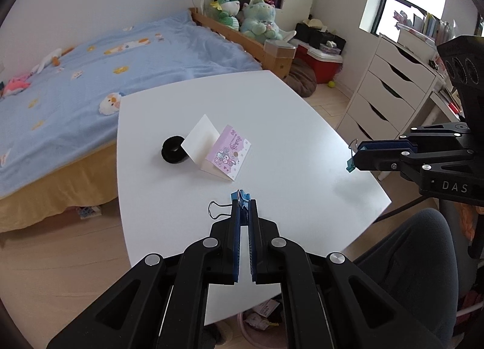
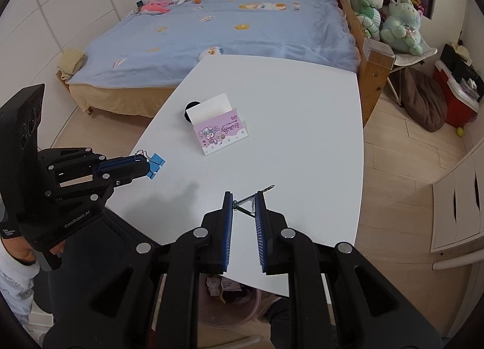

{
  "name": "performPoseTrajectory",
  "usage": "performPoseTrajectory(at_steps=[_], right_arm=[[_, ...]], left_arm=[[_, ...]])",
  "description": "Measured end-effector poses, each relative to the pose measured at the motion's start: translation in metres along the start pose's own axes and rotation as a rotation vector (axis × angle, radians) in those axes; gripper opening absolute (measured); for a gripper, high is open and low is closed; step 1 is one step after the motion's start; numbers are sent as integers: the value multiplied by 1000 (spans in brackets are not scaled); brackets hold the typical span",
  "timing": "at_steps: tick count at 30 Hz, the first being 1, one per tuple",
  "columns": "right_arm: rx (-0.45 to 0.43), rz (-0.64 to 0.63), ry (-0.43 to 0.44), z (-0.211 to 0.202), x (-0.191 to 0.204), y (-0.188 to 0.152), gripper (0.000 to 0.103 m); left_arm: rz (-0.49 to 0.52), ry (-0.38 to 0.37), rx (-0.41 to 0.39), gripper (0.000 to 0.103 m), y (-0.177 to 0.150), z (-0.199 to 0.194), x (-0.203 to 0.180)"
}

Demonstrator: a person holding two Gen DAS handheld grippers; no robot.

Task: Collect trash
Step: 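Carry the blue clip over the wastebasket and open the left gripper while the right gripper carries the teal clip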

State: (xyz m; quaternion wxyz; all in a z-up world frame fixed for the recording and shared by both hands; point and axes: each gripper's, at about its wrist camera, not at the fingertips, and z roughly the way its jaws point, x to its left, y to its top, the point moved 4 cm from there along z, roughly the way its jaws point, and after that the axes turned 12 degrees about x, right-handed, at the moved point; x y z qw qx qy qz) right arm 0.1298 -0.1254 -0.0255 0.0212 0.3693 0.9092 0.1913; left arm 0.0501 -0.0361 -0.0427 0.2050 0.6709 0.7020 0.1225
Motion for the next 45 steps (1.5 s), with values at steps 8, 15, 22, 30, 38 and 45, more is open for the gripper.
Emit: performPoseTrajectory(at_steps=[8,15,22,30,38,45], right_arm=[[-55,-70,-11,-25,20,-32,14],[-61,-107,6,-33,37,-65,14],[-70,-123,3,-40,49,-96,14],[-55,-94,39,-33,52,-124,14],[-56,-85,30,-38,50,-133,14],[-56,-82,32,-38,48,-135,14]], left_arm=[[72,-7,-52,5,-21,-31,-21],[130,-19,-66,5,-42,-46,-40],[178,-32,-42,5,-69,-44,-57],[207,-68,14,5,-99,-33,-72],[217,-93,31,5,-108,-29,-83],[205,-115,50,39,-111,-25,-86]])
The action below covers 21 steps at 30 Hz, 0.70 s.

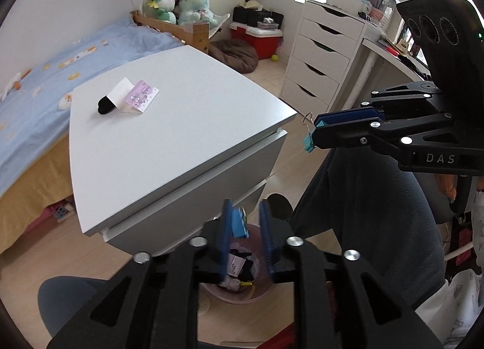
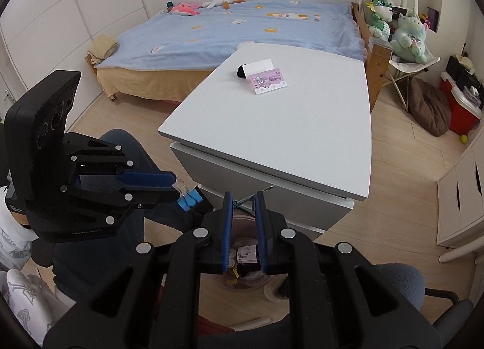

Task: Collect trash
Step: 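Carry the blue clip over the wastebasket and open the left gripper while the right gripper carries the teal clip, then open the right gripper over the wastebasket to drop the teal clip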

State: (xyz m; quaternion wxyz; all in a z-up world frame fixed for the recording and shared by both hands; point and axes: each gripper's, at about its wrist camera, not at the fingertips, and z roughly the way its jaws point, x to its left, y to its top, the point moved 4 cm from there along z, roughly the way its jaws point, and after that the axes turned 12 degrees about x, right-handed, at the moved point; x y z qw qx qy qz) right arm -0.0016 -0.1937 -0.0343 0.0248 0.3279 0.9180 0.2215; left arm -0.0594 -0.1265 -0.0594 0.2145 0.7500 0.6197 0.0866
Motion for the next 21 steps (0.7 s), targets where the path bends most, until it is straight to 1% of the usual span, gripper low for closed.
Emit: performPoseTrajectory(at_steps=[1,2,3,4,5,7,10,13,16,21], right_arm=[[1,2,1,0,0,0,14],[1,3,1,1,0,-1,14],[2,3,2,1,0,-1,14],[2,3,3,1,0,-2,14],[3,2,4,1,0,-2,14],[4,2,6,1,1,-2,14],[3,1,8,2,1,-2,14],[3,1,9,2,3,-3,14],[3,-1,10,2,4,-3,14],[4,-3,13,3,6,-4,14]], left_arm=[[-10,-6,-2,59,0,0,1],[-28,-15,-8,68,0,0,3],[-44,-15,-18,85,0,-1,5],[-56,-14,-27,89,0,-2,7],[-67,-11,-32,90,1,-3,8],[-84,4,-38,95,1,-4,11],[-99,17,-50,95,2,-7,14],[-98,65,-75,95,2,-11,16],[-99,86,-92,95,2,-15,19],[-120,90,-105,95,0,-22,26]])
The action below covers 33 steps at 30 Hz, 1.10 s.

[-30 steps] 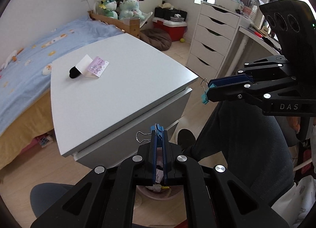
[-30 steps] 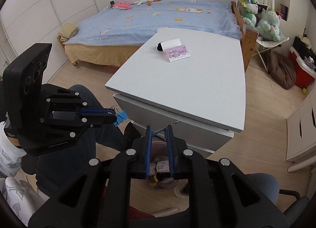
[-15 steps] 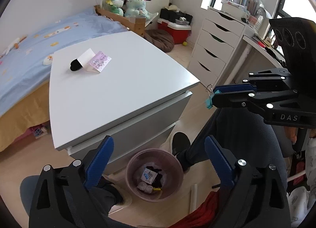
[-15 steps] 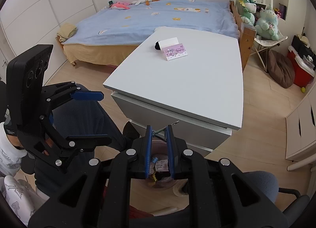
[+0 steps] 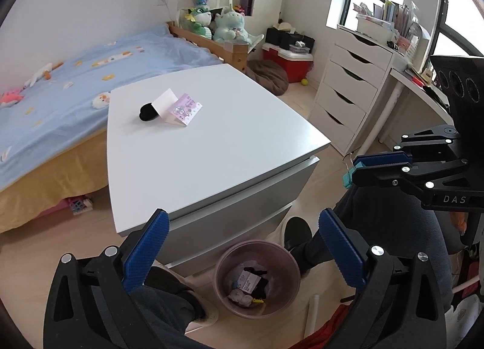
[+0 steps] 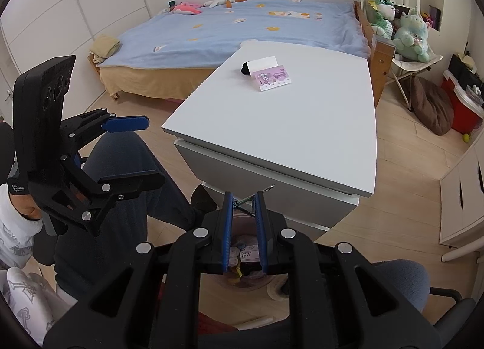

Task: Collect trash
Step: 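Open the right gripper over the wastebasket to drop the teal clip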

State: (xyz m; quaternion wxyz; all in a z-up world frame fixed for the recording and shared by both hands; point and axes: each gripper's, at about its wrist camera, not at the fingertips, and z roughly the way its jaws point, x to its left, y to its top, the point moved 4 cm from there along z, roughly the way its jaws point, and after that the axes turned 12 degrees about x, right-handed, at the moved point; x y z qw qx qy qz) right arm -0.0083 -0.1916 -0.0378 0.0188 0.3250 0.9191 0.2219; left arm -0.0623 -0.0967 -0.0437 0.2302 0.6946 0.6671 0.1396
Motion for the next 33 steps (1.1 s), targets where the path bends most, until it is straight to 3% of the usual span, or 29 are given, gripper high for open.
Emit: performPoseTrajectory(at_steps=[22,24,25,26,29,33], right_arm=[[52,-94,73,15,30,1,17],[57,-96,63,18,29,1,43],[54,-90,67,18,28,1,71],[48,-83,80,18,26,1,85],[45,-71,83,19,24,2,95],[52,-57,70,21,22,3,98]], left_arm=[[-51,22,-15,95,-14,-15,28],[-52,22,-15,95,-14,-15,28],[-52,22,-15,95,-14,-15,28],[-52,23,-15,95,-14,-15,28],[-53,24,-13,95,-14,-15,29],[-55,24,-9,95,-13,-15,31]])
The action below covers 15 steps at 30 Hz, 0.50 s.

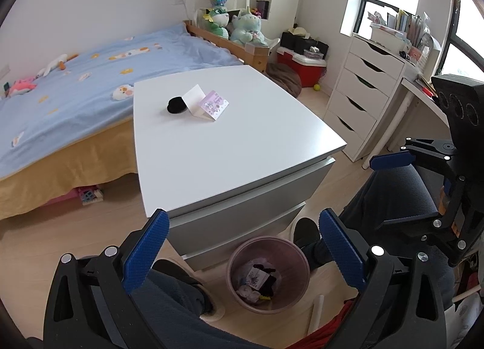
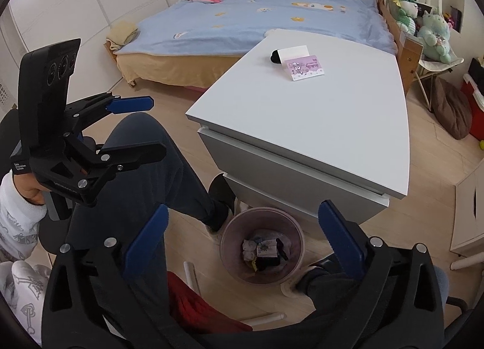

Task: Collect trash
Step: 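Open the right gripper over the wastebasket to drop the teal clip, then move both grippers back over the table toward the black ring and pink card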

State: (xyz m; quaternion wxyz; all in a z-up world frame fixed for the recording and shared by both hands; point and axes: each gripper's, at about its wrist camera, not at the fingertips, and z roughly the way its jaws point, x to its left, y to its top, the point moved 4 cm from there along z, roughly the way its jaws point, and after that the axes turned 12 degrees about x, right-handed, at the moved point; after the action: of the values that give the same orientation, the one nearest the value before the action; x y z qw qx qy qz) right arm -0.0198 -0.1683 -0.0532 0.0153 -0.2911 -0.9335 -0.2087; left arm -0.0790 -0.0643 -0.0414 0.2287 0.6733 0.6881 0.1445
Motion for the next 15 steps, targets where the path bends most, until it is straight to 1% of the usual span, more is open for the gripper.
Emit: performPoseTrajectory(at_steps=[15], right_arm=[[-21,41,-15,-4,-11,0,99]], left_arm=[[-17,2,-7,95,4,3,3]])
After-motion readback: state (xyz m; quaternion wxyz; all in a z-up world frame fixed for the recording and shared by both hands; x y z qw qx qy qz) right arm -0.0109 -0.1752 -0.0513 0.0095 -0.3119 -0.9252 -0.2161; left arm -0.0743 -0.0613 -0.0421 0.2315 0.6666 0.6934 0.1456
